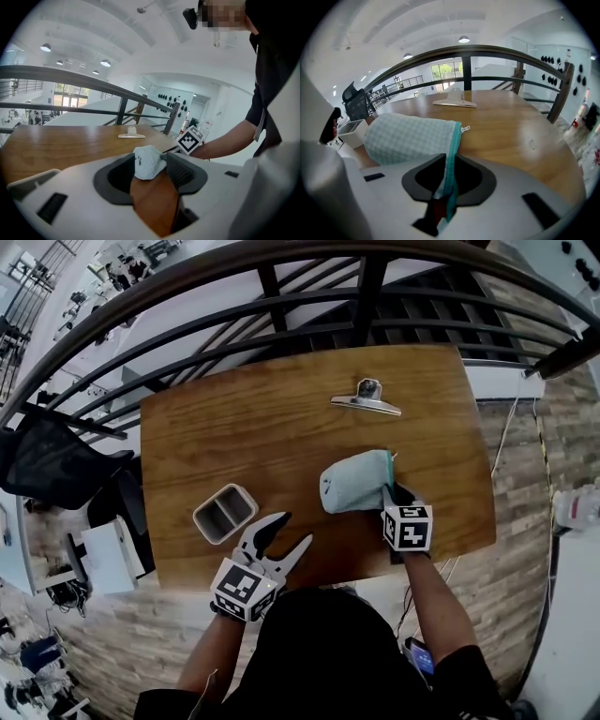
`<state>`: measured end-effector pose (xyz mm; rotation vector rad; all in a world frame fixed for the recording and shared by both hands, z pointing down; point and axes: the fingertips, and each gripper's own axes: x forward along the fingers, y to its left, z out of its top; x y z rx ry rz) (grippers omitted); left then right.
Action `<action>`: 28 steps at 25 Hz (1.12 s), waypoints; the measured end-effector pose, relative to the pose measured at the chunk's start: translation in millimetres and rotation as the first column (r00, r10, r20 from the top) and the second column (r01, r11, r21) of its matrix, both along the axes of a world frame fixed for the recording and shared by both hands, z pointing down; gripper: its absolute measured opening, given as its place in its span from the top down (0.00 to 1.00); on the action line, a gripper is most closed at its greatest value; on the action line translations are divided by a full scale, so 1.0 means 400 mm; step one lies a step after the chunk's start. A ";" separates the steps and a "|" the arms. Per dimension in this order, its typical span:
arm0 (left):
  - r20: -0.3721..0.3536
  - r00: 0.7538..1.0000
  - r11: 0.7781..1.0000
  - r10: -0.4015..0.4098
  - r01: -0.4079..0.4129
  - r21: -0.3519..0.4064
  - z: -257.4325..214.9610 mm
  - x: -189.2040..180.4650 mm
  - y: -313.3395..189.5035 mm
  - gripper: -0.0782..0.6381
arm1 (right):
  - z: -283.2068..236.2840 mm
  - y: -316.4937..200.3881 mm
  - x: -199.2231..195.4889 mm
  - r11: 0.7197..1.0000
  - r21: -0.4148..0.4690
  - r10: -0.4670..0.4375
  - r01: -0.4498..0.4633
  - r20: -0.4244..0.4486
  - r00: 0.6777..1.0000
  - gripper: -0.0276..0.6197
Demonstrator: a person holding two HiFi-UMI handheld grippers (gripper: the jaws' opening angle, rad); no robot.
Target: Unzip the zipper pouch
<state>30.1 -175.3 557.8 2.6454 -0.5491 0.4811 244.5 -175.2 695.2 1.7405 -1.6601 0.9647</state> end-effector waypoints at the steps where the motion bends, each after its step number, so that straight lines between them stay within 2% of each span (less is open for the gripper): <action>1: -0.001 1.000 1.000 -0.003 0.003 -0.001 -0.002 0.001 0.002 0.58 | -0.006 0.004 0.000 1.000 0.001 -0.006 0.006 -0.001 1.000 0.88; 7: -0.020 0.998 0.998 -0.056 0.056 -0.003 -0.004 -0.023 -0.003 0.58 | -0.072 0.013 -0.026 0.991 0.073 -0.103 0.108 -0.072 0.992 0.91; 10: -0.043 0.997 0.998 -0.058 0.059 0.014 -0.026 -0.028 -0.004 0.58 | -0.119 0.010 -0.048 0.974 0.104 -0.185 0.199 -0.132 0.974 0.91; 14: -0.092 0.994 0.998 -0.063 0.065 0.024 -0.056 -0.029 -0.015 0.58 | -0.183 -0.004 -0.069 0.954 0.132 -0.248 0.270 -0.159 0.956 0.91; 17: -0.115 0.990 0.995 -0.082 0.087 0.041 -0.076 -0.036 -0.031 0.58 | -0.246 -0.020 -0.098 0.924 0.180 -0.305 0.337 -0.187 0.934 0.92; 21: -0.144 0.985 0.992 -0.093 0.104 0.069 -0.113 -0.042 -0.042 0.58 | -0.342 -0.026 -0.162 0.884 0.267 -0.378 0.383 -0.074 0.923 0.92; 23: -0.153 0.985 0.992 -0.085 0.098 0.077 -0.128 -0.051 -0.041 0.58 | -0.390 -0.021 -0.203 0.846 0.292 -0.435 0.446 -0.103 0.894 0.92; 26: -0.165 0.984 0.992 -0.069 0.086 0.097 -0.145 -0.056 -0.054 0.59 | -0.438 -0.022 -0.253 0.757 0.278 -0.537 0.591 -0.250 0.806 0.92; 28: -0.174 0.984 0.991 -0.046 0.067 0.112 -0.158 -0.052 -0.065 0.60 | -0.467 -0.024 -0.283 0.698 0.281 -0.589 0.658 -0.296 0.752 0.92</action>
